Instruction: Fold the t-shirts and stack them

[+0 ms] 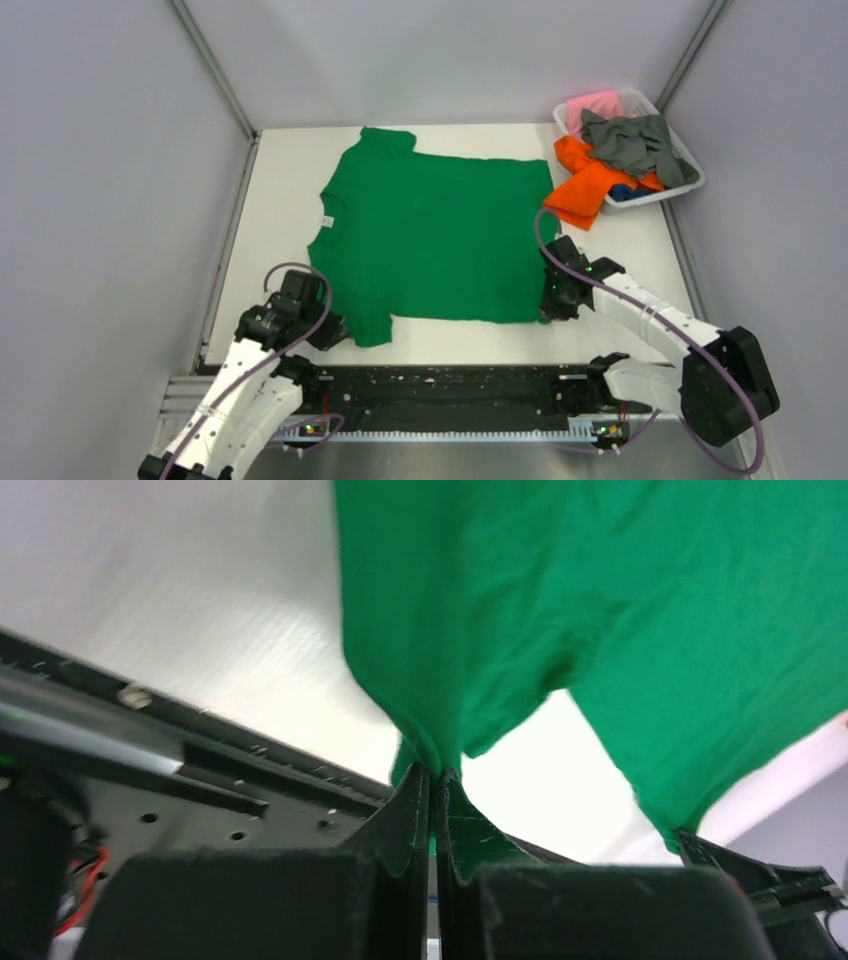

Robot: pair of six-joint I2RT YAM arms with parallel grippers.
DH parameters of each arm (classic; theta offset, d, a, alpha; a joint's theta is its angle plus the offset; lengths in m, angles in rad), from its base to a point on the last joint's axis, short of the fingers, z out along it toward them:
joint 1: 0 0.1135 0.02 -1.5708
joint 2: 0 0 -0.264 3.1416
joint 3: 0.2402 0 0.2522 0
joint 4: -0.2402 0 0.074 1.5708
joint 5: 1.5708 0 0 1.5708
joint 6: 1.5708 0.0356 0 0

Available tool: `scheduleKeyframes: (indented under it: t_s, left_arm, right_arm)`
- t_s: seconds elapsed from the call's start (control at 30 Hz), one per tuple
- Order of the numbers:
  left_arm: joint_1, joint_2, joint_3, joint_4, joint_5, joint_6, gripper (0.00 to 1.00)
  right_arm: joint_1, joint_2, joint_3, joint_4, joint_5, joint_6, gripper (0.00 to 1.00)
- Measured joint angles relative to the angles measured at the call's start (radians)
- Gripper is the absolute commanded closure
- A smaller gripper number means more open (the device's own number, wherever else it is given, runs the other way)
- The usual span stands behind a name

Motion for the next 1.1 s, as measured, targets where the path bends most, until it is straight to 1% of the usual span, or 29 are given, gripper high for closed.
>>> scheduleKeyframes:
  t_s: [0.13, 0.27, 0.4, 0.6, 0.73, 0.83, 1.1]
  left_arm:
    - [0.000, 0.121, 0.038, 0.141, 0.031, 0.042, 1.00]
    - [0.000, 0.261, 0.122, 0.272, 0.024, 0.088, 1.00]
    - [0.000, 0.440, 0.246, 0.391, 0.007, 0.140, 1.00]
    - [0.013, 0.646, 0.473, 0.470, -0.034, 0.211, 1.00]
    - [0.047, 0.727, 0.571, 0.492, -0.043, 0.249, 1.00]
    - [0.079, 0.769, 0.611, 0.498, -0.049, 0.268, 1.00]
    - [0.131, 0.785, 0.658, 0.509, -0.079, 0.323, 1.00]
  right_arm:
    - [0.000, 0.035, 0.026, 0.017, -0.007, 0.000, 0.92]
    - [-0.001, 0.090, 0.097, 0.041, -0.008, 0.000, 0.93]
    - [-0.035, 0.144, 0.179, 0.070, -0.028, -0.026, 0.93]
    - [-0.139, 0.214, 0.256, 0.103, -0.067, -0.069, 0.92]
    - [-0.177, 0.265, 0.316, 0.112, -0.089, -0.098, 0.93]
    - [-0.198, 0.295, 0.354, 0.123, -0.107, -0.116, 0.92]
    - [-0.244, 0.356, 0.421, 0.126, -0.124, -0.151, 0.92]
